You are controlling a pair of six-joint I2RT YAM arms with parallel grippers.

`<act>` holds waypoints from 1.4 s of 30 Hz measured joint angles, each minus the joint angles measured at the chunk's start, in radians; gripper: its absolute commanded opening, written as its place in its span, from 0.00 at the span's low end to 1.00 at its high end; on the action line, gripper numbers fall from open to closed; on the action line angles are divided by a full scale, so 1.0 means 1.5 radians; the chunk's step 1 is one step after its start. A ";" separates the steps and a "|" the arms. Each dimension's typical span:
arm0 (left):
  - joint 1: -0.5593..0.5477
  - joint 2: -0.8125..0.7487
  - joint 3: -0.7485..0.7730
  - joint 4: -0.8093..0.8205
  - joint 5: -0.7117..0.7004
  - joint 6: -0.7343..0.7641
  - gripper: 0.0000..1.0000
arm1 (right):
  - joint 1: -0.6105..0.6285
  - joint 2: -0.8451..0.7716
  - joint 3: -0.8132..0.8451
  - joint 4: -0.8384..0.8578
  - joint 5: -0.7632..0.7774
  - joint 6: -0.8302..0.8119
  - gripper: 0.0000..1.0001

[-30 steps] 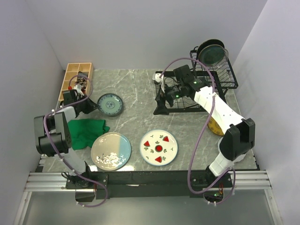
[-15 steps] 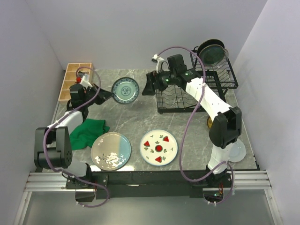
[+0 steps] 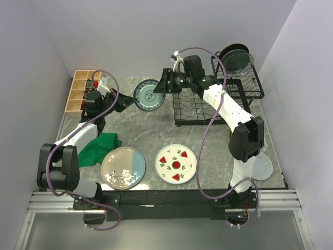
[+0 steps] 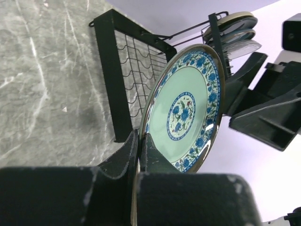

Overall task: Load the plates into the dish rack
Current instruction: Insert the plate into the dish rack

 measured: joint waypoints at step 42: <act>0.063 -0.120 -0.003 -0.114 -0.057 0.157 0.99 | -0.284 -0.120 0.359 -0.333 0.102 -0.978 0.00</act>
